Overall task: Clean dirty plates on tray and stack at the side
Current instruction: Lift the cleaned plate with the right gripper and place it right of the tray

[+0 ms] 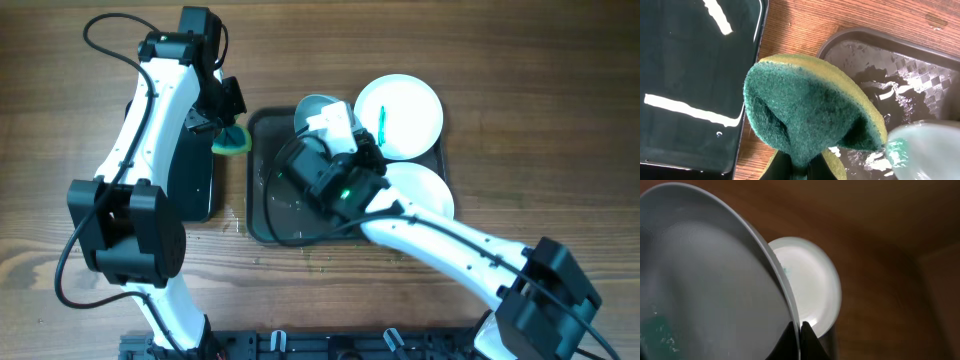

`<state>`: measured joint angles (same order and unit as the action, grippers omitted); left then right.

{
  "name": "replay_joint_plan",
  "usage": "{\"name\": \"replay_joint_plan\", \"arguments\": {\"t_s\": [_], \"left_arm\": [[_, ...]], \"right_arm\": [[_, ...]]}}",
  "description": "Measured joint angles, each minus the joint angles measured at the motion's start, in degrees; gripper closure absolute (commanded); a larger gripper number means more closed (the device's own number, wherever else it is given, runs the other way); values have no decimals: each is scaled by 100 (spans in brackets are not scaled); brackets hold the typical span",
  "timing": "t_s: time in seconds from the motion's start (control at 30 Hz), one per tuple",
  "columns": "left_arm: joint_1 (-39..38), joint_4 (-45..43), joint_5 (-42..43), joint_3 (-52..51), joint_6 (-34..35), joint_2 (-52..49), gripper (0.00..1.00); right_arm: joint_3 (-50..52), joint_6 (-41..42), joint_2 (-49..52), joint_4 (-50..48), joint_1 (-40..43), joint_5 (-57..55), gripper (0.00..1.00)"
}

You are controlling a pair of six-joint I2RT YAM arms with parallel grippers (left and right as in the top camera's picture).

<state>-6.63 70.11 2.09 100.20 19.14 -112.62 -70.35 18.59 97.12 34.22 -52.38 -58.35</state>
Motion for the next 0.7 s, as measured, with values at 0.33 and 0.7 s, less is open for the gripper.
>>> {"name": "replay_joint_plan", "arguments": {"t_s": [0.33,0.7], "left_arm": [[0,0,26,2,0,0,96],[-79,-195,280,0,0,0,96]], "right_arm": [[4,-1602,-24,-1423,-699,-2549,96],[2,-15,-293,-127,855,2922,96]]}}
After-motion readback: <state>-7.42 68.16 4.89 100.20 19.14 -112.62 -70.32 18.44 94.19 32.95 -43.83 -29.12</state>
